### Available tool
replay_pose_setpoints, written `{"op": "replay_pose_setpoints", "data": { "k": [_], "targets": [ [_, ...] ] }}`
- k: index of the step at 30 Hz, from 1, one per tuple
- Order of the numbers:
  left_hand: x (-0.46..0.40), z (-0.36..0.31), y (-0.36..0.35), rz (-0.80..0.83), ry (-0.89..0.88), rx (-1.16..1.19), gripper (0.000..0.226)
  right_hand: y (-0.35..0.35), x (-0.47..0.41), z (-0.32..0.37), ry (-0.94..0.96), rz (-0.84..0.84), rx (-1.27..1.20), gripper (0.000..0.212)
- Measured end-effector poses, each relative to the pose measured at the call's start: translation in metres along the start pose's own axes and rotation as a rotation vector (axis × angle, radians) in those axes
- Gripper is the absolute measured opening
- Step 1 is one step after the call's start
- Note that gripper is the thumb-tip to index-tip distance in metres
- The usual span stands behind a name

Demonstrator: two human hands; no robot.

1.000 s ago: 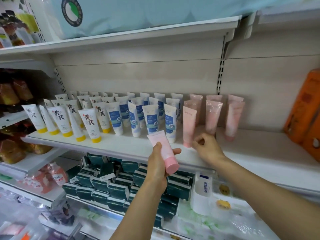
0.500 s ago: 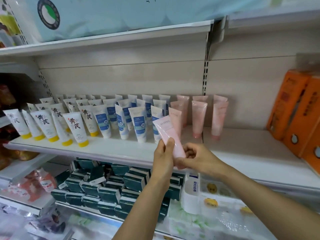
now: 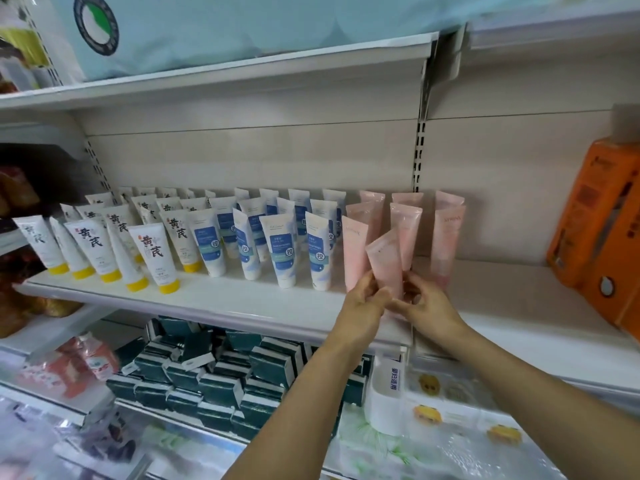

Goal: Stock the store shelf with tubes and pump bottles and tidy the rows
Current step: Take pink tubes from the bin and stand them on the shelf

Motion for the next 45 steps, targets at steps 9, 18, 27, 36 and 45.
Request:
{"op": "replay_pose_setpoints", "data": {
  "k": [9,18,27,36,45],
  "targets": [
    [-0.025,0.002,-0.013,0.005,0.043,-0.07,0.031,-0.004,-0.023,-0.008,-0.121,-0.026,0.007,0.034],
    [-0.032,0.007,-0.016,-0.038,0.084,-0.032,0.027,-0.005,-0.025,-0.001,-0.157,-0.065,0.079,0.035],
    [-0.022,0.014,-0.007,-0.207,0.184,0.107,0.038,0.002,-0.008,-0.001,-0.18,-0.16,0.133,0.042],
    [0.021,0.004,0.024,-0.286,0.244,0.397,0.02,-0.015,0.038,0.037,-0.032,-0.181,-0.241,0.013],
    [0.058,0.015,0.108,-0.486,0.306,0.419,0.019,-0.1,0.06,0.083,0.013,0.089,-0.344,0.012]
  ]
}}
Point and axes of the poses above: each hand's wrist, its own x-axis away from the middle knuckle, its own y-axis out of the back of the hand, z = x × y, the point moved 1 cm from there along -x, towards the middle knuckle, and after that the axes turned 8 degrees about -z, right-handed, at the moved point
